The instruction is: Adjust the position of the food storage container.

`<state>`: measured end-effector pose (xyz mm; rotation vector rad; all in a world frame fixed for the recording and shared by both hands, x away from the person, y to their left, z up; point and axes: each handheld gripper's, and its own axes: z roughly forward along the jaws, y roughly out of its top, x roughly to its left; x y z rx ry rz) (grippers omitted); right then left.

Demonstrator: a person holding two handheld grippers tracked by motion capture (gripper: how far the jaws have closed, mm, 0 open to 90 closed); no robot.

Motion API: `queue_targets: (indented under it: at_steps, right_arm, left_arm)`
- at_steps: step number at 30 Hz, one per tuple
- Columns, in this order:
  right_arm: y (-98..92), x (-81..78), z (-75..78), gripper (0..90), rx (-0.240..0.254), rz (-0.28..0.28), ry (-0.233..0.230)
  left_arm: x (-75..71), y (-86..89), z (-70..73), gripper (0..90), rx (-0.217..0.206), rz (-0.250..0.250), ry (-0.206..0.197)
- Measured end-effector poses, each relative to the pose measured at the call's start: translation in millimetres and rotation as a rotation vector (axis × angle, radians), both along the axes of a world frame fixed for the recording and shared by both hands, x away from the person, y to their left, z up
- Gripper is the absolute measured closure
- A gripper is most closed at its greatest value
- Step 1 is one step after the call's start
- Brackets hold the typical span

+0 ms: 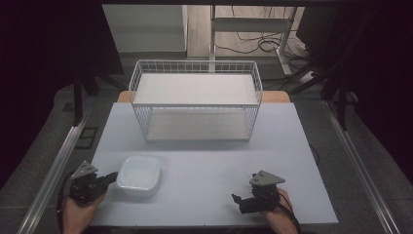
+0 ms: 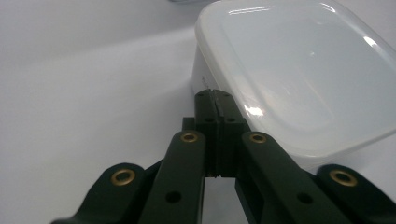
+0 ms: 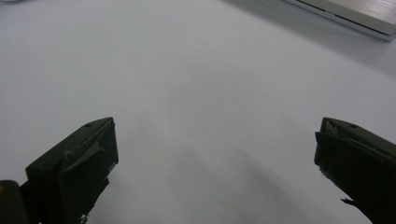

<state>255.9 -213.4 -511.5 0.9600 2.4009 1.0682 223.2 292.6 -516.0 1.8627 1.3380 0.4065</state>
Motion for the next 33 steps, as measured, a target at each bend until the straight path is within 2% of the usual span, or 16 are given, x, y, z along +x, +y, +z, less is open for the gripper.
queue_targets:
  at_steps: [3,9,20,29,33]
  right_arm:
    - [-0.4,-0.1,0.4,0.0,0.001,-0.003,-0.001]
    - [-2.9,1.5,0.6,0.0,0.01,-0.02,-0.001]
    - [-4.0,2.0,0.3,0.0,0.004,-0.026,0.005]
    - [-4.6,2.3,0.3,0.0,0.001,-0.026,0.007]
    - [-4.9,2.4,0.3,0.0,-0.001,-0.026,0.009]
  left_arm:
    - [5.5,-15.5,2.1,90.0,0.004,-0.037,-0.003]
    - [16.8,-45.0,3.9,90.0,-0.027,-0.102,-0.006]
    - [30.7,-100.1,6.7,90.0,-0.03,-0.227,-0.009]
    - [38.0,-135.3,7.2,90.0,-0.051,-0.311,-0.004]
    - [38.1,-143.6,7.8,90.0,-0.027,-0.327,-0.014]
